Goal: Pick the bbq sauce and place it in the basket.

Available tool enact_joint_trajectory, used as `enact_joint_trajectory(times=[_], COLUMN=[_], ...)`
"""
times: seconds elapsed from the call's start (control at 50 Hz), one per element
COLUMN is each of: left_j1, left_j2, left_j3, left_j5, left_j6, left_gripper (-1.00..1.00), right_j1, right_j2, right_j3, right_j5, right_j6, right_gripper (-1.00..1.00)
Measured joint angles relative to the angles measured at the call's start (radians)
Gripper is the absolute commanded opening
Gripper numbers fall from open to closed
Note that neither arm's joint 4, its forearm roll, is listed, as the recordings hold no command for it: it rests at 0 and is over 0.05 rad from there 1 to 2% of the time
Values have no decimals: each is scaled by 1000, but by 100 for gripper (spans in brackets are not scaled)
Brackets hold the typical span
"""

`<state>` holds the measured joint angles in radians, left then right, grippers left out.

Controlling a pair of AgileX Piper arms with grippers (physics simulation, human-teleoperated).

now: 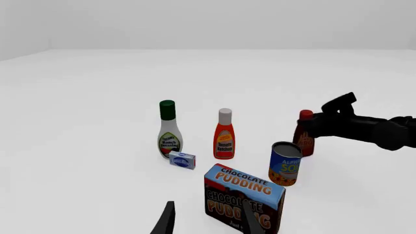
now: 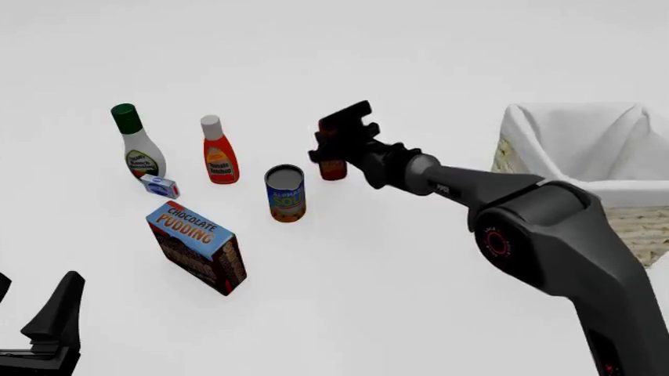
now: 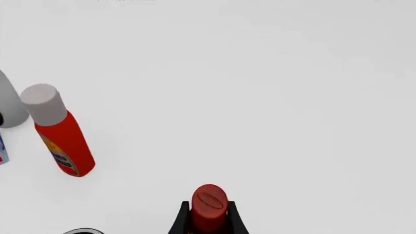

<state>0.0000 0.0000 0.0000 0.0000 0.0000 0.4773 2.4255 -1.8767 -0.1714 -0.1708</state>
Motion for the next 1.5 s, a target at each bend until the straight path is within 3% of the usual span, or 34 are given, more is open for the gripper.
enact_joint_trajectory(times=[0.44, 1.5], left_j1=[0, 0], left_j2=[0, 0], left_j3=[0, 0], left_j5=[0, 0], left_j6=[0, 0], left_gripper=[100, 100], right_j1=[-13, -43], right_j2=[-139, -691], right_j3=[78, 426], right_j5=[12, 21], right_j6=[27, 89], right_gripper=[-100, -100])
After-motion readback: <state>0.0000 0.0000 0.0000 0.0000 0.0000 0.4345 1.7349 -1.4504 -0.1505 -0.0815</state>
